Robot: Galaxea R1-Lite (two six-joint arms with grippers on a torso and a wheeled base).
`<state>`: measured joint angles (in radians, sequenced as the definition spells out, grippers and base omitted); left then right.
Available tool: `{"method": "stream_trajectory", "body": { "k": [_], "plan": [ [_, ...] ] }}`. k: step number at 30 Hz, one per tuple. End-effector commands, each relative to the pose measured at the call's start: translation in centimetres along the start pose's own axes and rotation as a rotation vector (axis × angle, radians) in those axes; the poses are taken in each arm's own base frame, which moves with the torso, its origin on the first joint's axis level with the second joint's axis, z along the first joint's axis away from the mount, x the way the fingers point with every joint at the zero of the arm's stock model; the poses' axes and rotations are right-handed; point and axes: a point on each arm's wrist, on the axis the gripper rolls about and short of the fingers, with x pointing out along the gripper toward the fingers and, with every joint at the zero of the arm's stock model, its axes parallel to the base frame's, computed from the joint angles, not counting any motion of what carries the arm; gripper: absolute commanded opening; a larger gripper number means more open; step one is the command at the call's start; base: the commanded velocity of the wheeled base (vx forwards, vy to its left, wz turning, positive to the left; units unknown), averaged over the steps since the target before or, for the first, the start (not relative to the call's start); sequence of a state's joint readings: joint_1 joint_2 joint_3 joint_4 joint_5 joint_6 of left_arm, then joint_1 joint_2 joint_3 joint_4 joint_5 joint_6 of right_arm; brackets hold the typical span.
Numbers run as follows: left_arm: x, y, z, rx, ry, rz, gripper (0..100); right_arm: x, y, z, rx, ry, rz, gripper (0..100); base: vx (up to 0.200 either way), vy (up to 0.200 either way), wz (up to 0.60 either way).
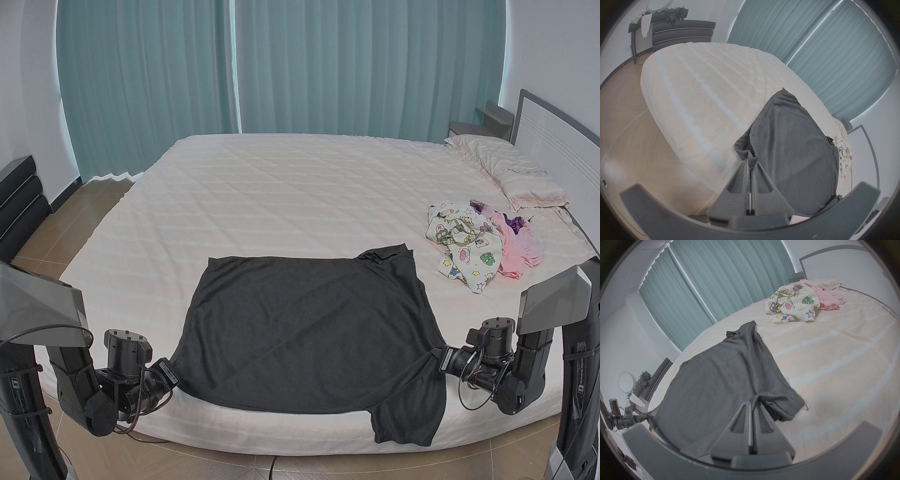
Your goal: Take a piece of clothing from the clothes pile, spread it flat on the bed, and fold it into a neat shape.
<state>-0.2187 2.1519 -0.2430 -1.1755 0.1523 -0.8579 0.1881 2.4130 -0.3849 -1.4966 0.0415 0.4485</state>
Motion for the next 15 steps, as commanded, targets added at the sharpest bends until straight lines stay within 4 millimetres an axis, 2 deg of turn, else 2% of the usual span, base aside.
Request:
{"method": "stream_trajectory", "body": {
  "k": [1,9,10,12,15],
  "plan": [
    [0.2,0.0,0.1,-0.006,-0.004,-0.003,0,1.2,0.1,2.2,0.007,-0.063,0.017,0,0.0,0.0,0.0],
    [1.1,-0.5,0.3,-0.059,-0.01,-0.017,0,2.8,0.2,3.4,-0.017,-0.068,0.047,0,0.0,0.0,0.0],
    [1.1,-0.5,0.3,-0.059,-0.007,-0.017,0,2.9,0.2,3.4,-0.019,-0.067,0.046,100,0.0,0.0,0.0],
    [1.3,-0.5,0.2,-0.059,-0.003,-0.017,0,3.6,0.3,3.7,-0.028,-0.075,0.053,100,0.0,0.0,0.0],
    [1.4,-0.5,0.2,-0.06,-0.004,-0.016,0,3.5,0.4,3.9,-0.025,-0.083,0.054,100,0.0,0.0,0.0]
  ]
}}
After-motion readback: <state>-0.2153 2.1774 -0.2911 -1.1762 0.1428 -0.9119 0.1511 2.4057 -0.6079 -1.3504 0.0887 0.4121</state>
